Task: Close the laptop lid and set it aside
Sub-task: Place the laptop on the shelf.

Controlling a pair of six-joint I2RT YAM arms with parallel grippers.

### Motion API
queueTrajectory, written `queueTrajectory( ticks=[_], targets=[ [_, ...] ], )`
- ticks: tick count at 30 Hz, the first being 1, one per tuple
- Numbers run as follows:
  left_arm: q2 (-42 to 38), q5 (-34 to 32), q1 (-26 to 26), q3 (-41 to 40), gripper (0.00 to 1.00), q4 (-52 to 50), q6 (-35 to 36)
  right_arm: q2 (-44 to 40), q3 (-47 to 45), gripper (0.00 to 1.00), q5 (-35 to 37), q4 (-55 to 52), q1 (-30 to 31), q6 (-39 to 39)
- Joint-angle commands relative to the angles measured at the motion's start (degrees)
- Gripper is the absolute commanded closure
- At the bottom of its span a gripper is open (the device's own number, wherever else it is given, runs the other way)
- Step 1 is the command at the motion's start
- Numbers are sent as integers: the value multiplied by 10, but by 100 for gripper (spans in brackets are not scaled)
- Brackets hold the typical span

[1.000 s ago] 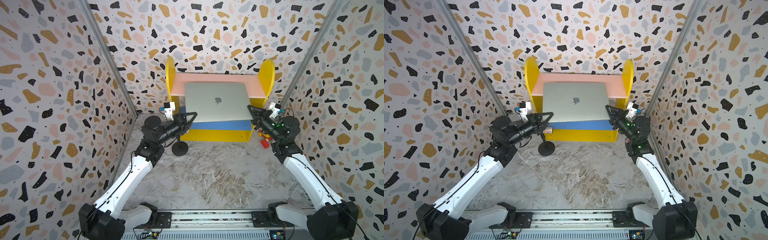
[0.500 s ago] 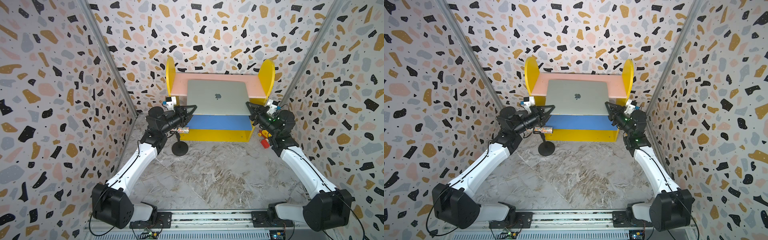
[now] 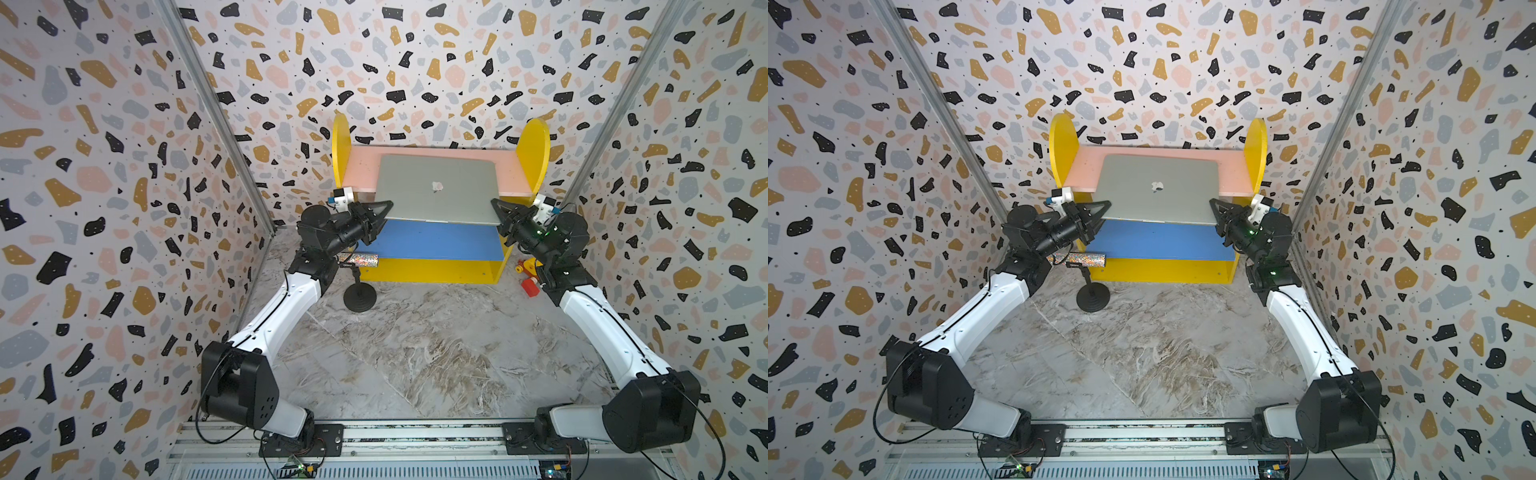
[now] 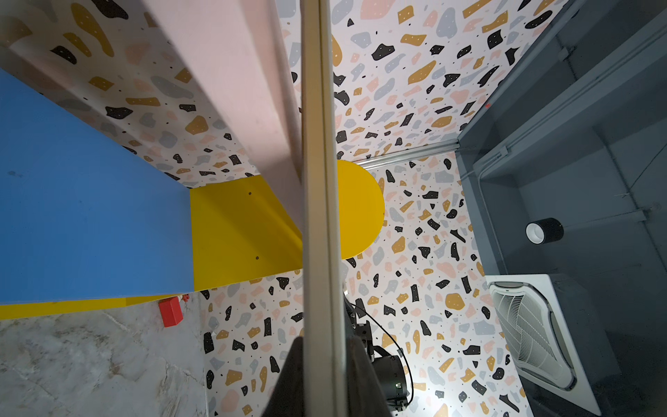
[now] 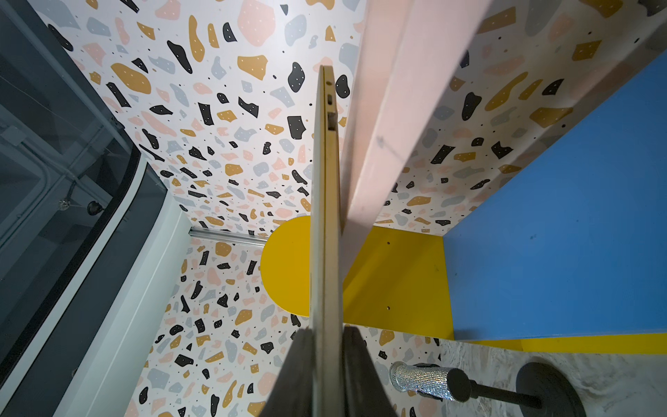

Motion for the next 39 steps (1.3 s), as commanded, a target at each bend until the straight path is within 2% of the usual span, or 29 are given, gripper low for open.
queueTrajectory(
  ticks=[1,20,24,32,39],
  targets=[
    [8,49,-23,42,100,83,5,-5,36,100,-104,41,30,-3],
    [40,42,-22,83,100,109,-35,39,87,100,-117,36,9,14],
    [46,42,-22,94,95,110,-41,49,94,99,-123,40,8,26],
    [48,41,-22,105,87,109,-45,64,104,88,-132,34,6,39],
    [48,39,-22,103,81,110,-46,71,109,85,-139,35,5,48]
  ],
)
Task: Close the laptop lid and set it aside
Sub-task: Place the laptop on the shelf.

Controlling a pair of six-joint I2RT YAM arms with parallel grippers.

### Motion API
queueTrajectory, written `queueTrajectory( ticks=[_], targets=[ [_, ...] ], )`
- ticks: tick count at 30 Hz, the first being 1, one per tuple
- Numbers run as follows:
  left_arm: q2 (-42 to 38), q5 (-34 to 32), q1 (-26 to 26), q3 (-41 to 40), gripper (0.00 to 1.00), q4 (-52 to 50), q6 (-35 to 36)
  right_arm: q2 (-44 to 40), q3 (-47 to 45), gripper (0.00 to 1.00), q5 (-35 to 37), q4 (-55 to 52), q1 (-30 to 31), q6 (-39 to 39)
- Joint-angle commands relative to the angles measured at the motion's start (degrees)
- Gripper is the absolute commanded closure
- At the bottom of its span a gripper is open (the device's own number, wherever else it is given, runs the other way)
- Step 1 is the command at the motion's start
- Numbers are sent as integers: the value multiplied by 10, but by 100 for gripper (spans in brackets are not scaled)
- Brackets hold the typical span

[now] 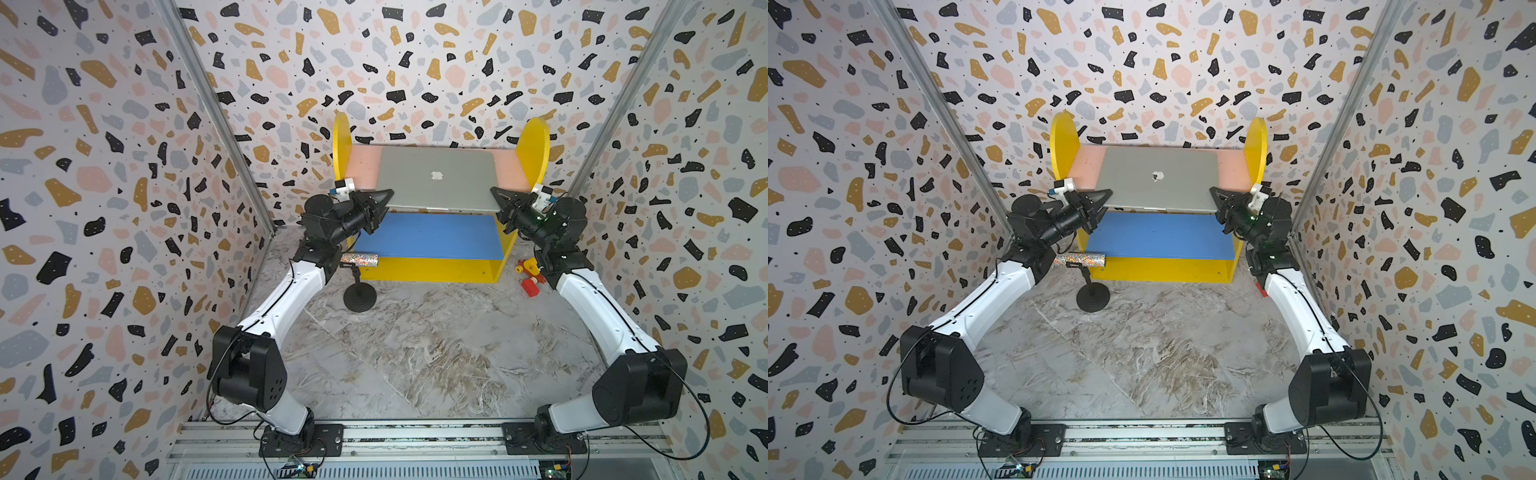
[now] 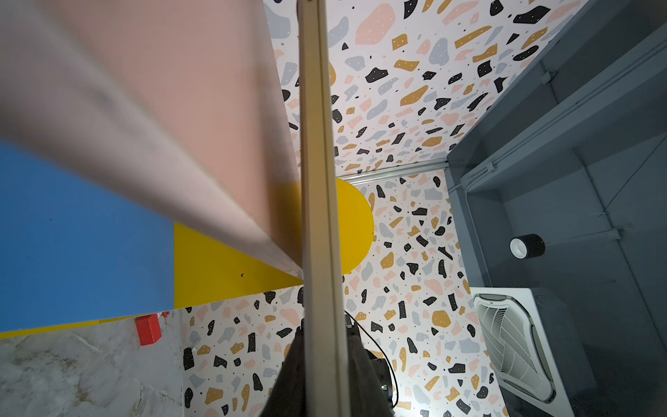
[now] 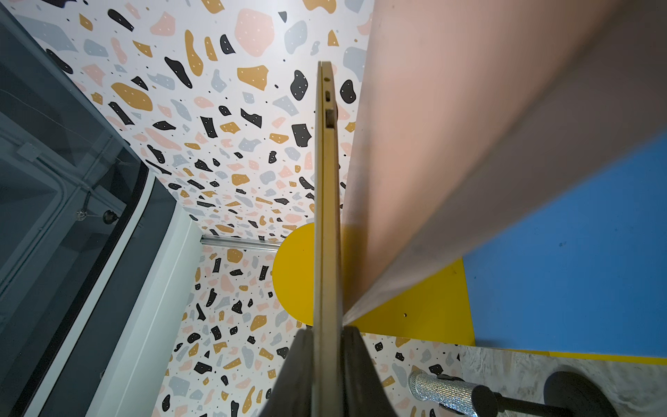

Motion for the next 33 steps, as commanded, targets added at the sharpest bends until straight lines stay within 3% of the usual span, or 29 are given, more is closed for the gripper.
queueTrajectory(
  ticks=[1,15,33],
  targets=[
    [-5,48,-25,38,80,101,-6,2,33,84,-101,34,24,8],
    [3,43,-25,41,60,118,-21,12,41,73,-115,30,16,28],
    [3,41,-25,36,34,132,-31,-6,39,53,-139,-24,-10,-18]
  ],
)
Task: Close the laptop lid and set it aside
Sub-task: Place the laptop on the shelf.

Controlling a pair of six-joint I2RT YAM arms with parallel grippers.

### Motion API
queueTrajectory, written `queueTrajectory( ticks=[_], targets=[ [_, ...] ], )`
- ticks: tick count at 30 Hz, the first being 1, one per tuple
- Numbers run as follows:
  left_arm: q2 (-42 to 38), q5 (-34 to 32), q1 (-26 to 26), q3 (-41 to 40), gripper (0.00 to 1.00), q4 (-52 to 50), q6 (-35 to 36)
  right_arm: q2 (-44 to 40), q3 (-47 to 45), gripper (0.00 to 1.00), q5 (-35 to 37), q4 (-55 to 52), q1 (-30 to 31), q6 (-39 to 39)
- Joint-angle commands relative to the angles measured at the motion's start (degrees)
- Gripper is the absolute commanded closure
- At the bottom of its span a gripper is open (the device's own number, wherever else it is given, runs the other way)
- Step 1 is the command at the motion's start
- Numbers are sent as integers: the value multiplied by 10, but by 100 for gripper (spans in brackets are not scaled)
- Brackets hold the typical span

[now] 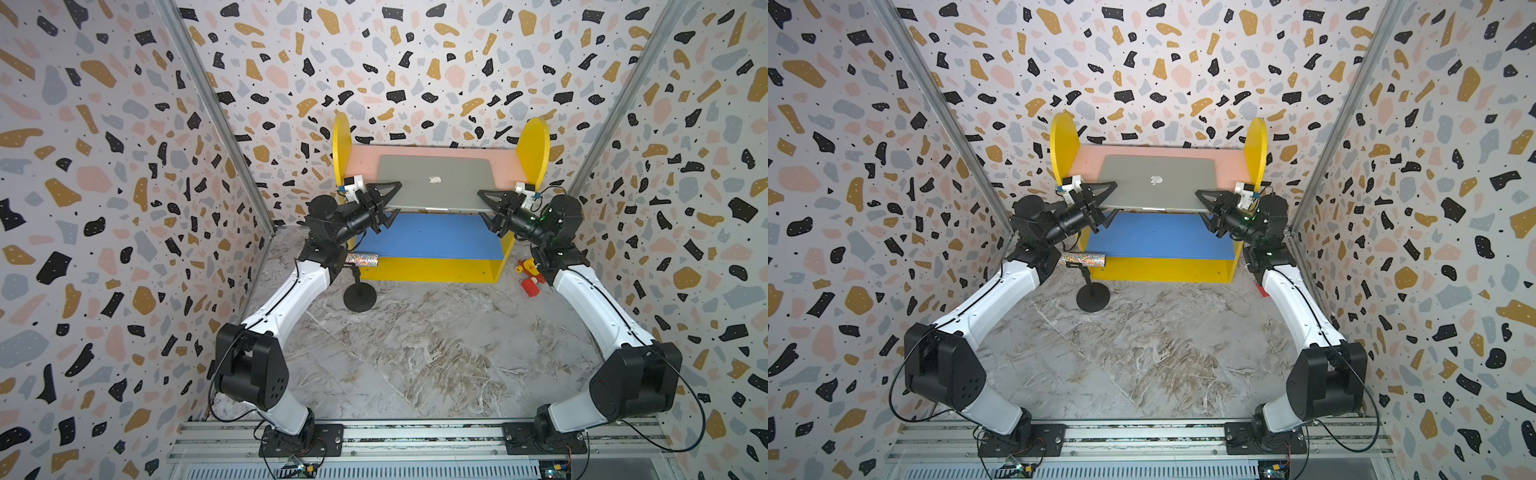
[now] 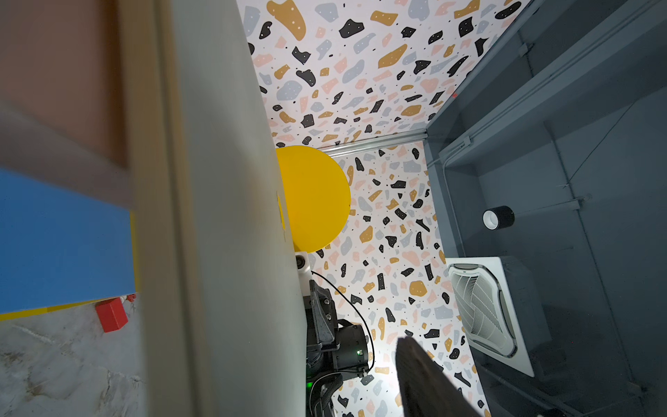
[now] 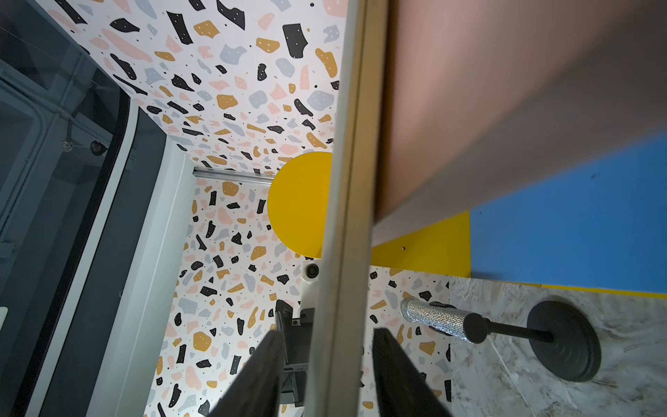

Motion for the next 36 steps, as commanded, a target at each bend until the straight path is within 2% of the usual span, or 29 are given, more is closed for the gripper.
queueTrajectory(
  ticks=[1,19,30,36],
  targets=[
    [-4,11,-7,31,33,78,-3,-24,24,52,-13,-21,-6,-12],
    [-8,14,-7,28,14,77,-4,-39,15,43,-16,-51,-31,-31],
    [-35,14,5,11,0,47,24,-64,5,43,-18,-77,-38,-51],
    [-66,9,11,-8,0,8,56,-87,-11,46,-19,-97,-45,-74]
  ],
)
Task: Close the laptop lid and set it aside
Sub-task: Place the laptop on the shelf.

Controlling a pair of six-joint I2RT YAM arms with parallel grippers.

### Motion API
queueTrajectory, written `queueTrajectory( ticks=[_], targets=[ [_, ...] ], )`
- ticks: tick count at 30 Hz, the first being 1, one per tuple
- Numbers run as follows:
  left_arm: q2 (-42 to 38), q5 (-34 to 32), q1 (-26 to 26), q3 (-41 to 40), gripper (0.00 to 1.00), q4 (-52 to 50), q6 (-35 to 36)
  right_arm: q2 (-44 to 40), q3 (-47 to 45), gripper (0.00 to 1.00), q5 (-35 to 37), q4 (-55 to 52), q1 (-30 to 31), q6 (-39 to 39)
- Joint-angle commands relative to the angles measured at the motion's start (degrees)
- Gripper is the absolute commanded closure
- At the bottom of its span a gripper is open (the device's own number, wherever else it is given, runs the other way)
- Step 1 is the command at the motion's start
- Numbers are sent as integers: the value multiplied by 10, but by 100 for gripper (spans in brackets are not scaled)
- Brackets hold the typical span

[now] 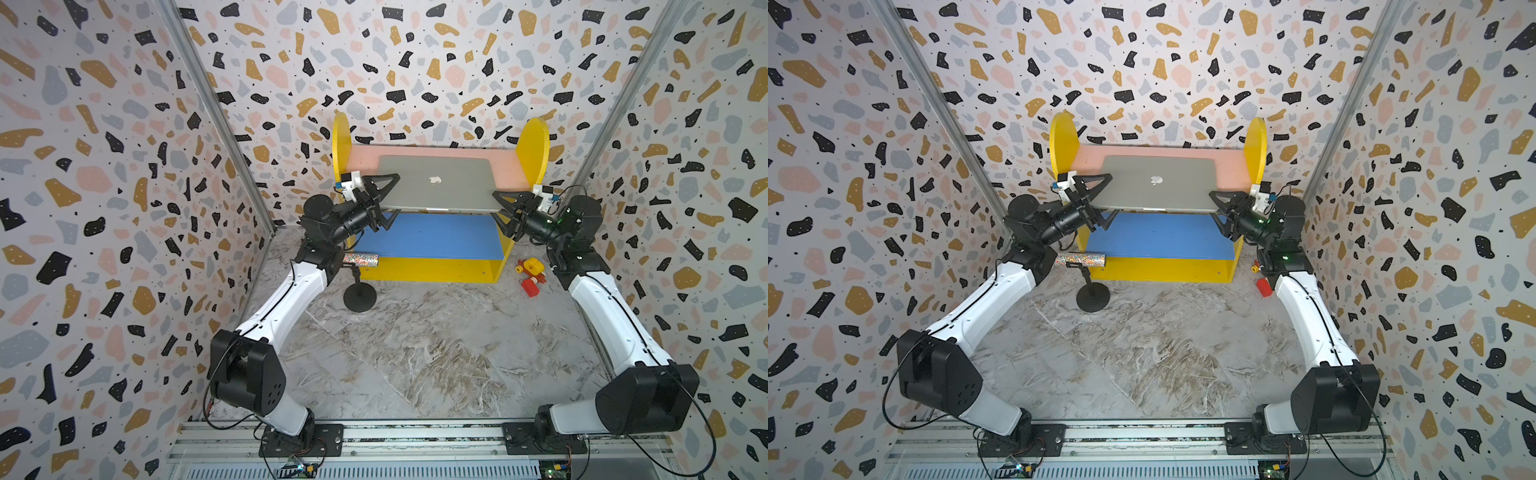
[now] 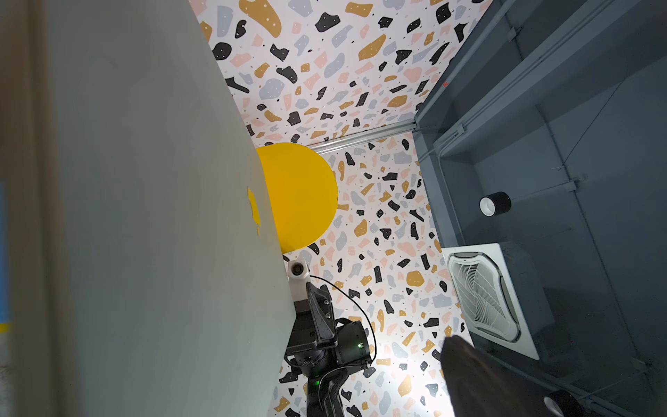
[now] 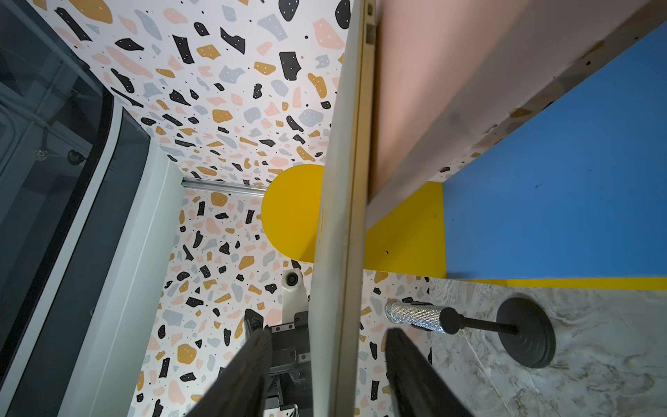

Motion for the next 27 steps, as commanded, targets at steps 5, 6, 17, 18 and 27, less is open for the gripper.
queueTrajectory(
  ticks=[5,6,17,18,27],
  targets=[
    [-65,5,7,-34,2,12,39,-50,-17,50,-5,-36,-8,-51],
    [-70,4,7,-39,2,7,43,-55,-18,51,-5,-41,-9,-56],
    [-129,9,8,-73,10,-76,105,-97,-15,60,10,-125,-9,-134],
    [-133,9,8,-75,10,-81,108,-100,-15,61,11,-129,-9,-138],
    [-159,22,9,-75,27,-135,152,-119,-7,72,18,-173,-9,-171]
  ],
)
